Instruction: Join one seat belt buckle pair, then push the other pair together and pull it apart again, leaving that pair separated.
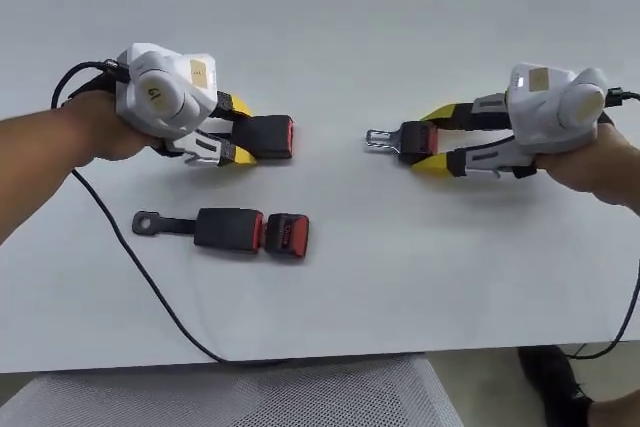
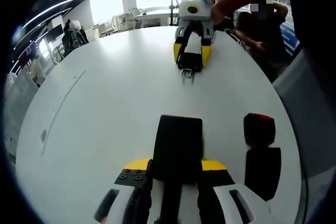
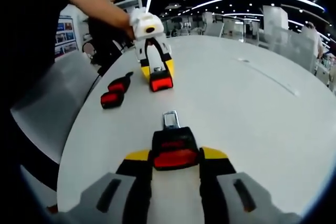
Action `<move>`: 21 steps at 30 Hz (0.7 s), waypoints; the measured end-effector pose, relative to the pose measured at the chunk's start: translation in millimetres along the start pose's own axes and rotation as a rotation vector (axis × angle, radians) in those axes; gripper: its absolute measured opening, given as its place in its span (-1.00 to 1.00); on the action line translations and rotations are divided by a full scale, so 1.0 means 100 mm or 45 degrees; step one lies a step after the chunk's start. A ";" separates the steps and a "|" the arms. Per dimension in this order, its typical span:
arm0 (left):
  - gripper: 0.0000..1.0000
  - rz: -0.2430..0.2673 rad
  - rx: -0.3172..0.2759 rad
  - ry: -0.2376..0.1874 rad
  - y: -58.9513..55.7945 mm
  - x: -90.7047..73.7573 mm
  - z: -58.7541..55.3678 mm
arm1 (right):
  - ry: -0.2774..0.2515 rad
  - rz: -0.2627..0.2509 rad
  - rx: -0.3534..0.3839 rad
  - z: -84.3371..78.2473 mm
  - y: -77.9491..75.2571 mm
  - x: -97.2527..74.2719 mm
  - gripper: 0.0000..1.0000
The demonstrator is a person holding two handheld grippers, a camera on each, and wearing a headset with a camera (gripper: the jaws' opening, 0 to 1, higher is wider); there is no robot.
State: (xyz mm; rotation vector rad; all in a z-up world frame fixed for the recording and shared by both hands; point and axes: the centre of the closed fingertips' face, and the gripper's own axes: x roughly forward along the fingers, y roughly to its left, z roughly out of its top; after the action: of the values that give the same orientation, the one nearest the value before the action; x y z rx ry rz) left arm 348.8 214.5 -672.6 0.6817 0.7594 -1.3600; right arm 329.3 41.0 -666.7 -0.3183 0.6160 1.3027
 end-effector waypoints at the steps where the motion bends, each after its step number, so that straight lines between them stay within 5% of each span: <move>1: -0.31 0.000 0.001 0.001 0.00 0.00 0.00 | -0.002 0.004 0.001 0.01 0.01 0.02 -0.32; 21: -0.32 -0.006 0.018 0.008 0.00 0.00 -0.01 | -0.022 0.045 -0.024 0.38 0.06 0.56 -0.32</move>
State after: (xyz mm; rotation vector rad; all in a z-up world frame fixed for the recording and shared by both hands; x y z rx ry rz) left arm 349.2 215.3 -673.6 0.6959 0.7576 -1.3695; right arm 340.9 108.2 -668.6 -0.3125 0.5977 1.3449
